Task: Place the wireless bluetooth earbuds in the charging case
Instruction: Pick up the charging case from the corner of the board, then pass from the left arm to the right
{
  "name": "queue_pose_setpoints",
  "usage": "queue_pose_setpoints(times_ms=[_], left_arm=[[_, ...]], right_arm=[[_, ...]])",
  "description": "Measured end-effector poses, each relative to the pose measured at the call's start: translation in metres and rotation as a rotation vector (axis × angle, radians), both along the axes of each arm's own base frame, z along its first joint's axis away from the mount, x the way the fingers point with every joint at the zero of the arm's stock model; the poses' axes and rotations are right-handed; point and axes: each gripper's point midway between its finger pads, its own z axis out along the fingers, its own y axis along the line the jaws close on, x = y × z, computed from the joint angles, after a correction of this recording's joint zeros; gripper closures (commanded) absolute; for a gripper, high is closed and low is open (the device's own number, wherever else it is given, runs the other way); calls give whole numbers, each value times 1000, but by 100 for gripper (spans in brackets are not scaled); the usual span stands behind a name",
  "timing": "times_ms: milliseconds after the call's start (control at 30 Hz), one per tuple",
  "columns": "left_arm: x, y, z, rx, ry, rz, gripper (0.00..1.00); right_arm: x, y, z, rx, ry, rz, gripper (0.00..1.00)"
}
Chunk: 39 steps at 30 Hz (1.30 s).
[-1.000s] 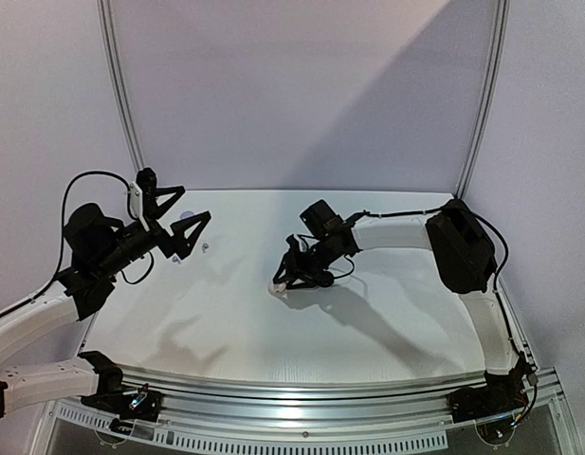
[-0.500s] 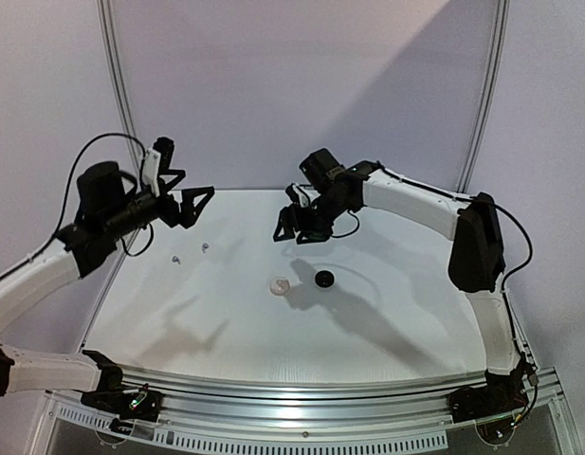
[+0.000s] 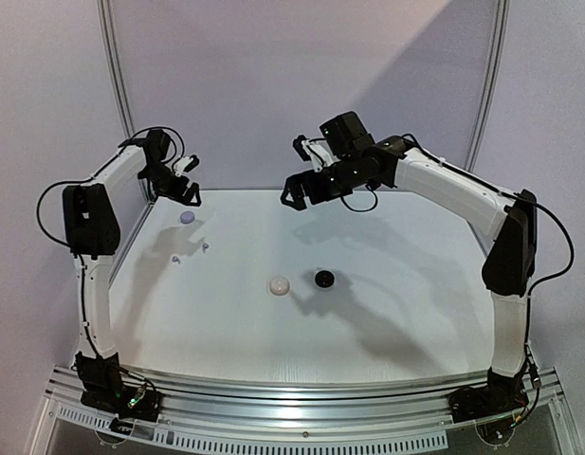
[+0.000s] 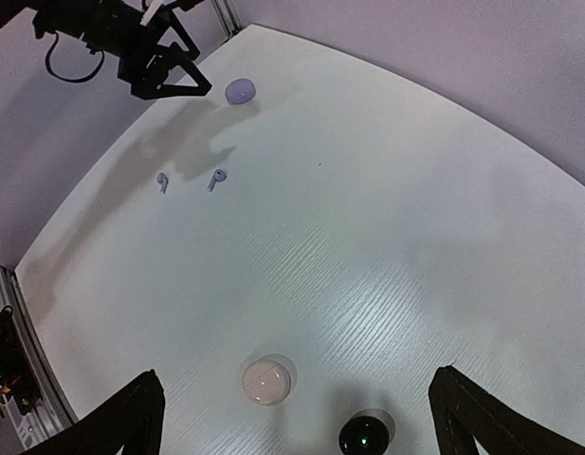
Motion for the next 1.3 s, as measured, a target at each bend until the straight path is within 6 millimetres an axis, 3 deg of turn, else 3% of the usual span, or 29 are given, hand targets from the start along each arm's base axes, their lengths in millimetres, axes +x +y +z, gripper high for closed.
queue_pose_setpoints(times_ms=[133, 200, 333, 500, 700, 833, 1033, 1300], left_arm=[[25, 49, -40, 33, 49, 112, 1], [29, 59, -50, 40, 56, 143, 1], [43, 53, -57, 21, 18, 168, 1], [59, 38, -61, -32, -26, 172, 1], [64, 37, -99, -40, 5, 193, 4], [61, 40, -123, -33, 47, 221, 12], [67, 42, -125, -39, 24, 251, 28], [71, 44, -126, -26, 0, 248, 58]], right_arm=[[1, 1, -12, -28, 7, 16, 1], [1, 2, -20, -39, 24, 19, 1], [-1, 2, -35, -61, 69, 15, 1], [-3, 1, -38, -50, 106, -14, 1], [-3, 2, -36, -16, 142, -52, 1], [-3, 2, -33, -4, 147, -60, 1], [-1, 4, -28, 13, 145, -66, 1], [-2, 4, -28, 15, 148, -66, 1]])
